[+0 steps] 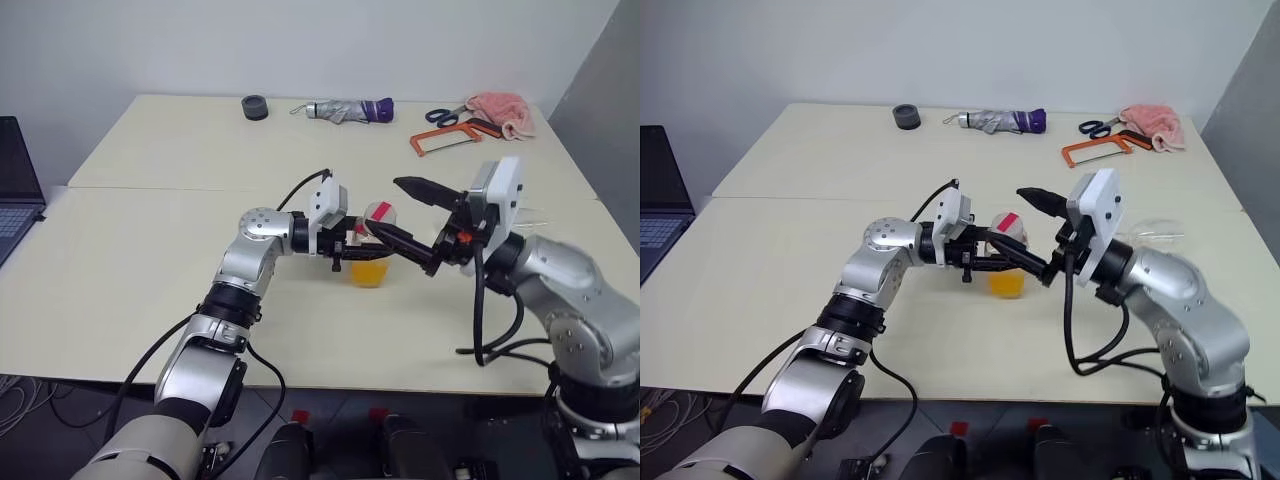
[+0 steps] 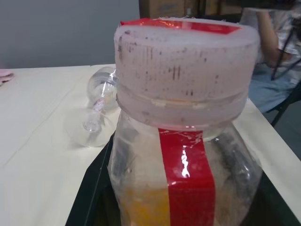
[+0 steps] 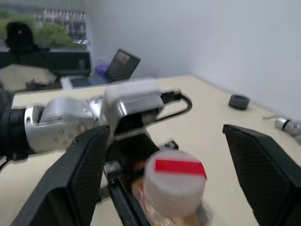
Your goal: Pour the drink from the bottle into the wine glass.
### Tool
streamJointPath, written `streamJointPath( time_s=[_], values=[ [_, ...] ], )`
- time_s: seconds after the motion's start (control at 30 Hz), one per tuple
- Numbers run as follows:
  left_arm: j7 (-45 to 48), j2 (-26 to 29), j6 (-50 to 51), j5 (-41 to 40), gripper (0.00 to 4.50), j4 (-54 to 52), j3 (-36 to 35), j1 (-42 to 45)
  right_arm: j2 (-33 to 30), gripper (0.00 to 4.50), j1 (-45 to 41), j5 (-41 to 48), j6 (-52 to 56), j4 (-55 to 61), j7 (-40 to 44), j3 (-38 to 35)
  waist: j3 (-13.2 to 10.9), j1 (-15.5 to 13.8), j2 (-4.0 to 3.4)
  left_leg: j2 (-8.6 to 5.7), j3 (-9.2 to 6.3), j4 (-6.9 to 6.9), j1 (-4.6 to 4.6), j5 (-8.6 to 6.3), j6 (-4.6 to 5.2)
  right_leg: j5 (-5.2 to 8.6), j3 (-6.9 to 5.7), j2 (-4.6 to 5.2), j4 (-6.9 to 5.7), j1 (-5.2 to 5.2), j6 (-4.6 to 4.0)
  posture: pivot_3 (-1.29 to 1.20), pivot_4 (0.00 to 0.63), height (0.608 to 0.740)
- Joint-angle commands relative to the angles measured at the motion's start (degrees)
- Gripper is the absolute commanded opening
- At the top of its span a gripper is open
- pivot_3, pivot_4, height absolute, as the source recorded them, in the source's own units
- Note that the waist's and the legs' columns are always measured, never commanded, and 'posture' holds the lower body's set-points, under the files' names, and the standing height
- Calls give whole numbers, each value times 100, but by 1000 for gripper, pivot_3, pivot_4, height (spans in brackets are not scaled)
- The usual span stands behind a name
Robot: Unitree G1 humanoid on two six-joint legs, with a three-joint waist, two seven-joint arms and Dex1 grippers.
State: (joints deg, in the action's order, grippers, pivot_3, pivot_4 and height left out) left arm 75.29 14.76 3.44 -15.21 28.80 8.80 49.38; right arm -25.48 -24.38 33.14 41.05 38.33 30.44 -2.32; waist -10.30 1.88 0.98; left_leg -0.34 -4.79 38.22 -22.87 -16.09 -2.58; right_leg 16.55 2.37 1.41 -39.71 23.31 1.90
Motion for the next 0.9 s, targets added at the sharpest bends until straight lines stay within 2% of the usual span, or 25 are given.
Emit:
streamJointPath(
  time_s=[0.03,0.23,0.47,0.57,0.73,0.9],
  values=[
    [-105,-74,-135,-41,1743,-166,-60,41,283,4107,150,-673,71,522,-966,585,0,15,-1,-3,3,0,2,5,-8,0,2,0,-2,0,0,0,150,740],
    [-119,-150,-203,-5,1743,-60,-25,97,804,4107,87,-1483,-237,166,-1717,1048,0,14,-1,-10,5,7,6,6,-10,0,3,-9,-12,0,0,0,150,740],
    [-119,-162,-259,24,1743,-18,-37,97,1017,4107,214,-1532,-202,86,-1732,982,0,13,-1,-10,5,6,5,5,-9,0,3,-9,-12,0,0,0,150,740],
    [-133,-155,-264,31,1743,-32,-42,81,1084,3501,246,-1514,-203,73,-1702,944,0,14,-1,-10,4,6,5,4,-6,1,3,-11,-12,0,0,0,150,740],
    [-146,-138,-258,33,1743,-64,-45,53,1031,1870,328,-1494,-197,47,-1546,976,0,15,-1,-10,4,7,5,3,-5,0,2,-10,-12,0,0,0,150,740],
    [-124,-126,-233,27,1742,-77,-55,61,890,1877,277,-1406,-282,-71,-1230,991,0,15,-1,-11,4,7,5,2,-4,0,2,-10,-12,0,0,0,150,740]
  ],
)
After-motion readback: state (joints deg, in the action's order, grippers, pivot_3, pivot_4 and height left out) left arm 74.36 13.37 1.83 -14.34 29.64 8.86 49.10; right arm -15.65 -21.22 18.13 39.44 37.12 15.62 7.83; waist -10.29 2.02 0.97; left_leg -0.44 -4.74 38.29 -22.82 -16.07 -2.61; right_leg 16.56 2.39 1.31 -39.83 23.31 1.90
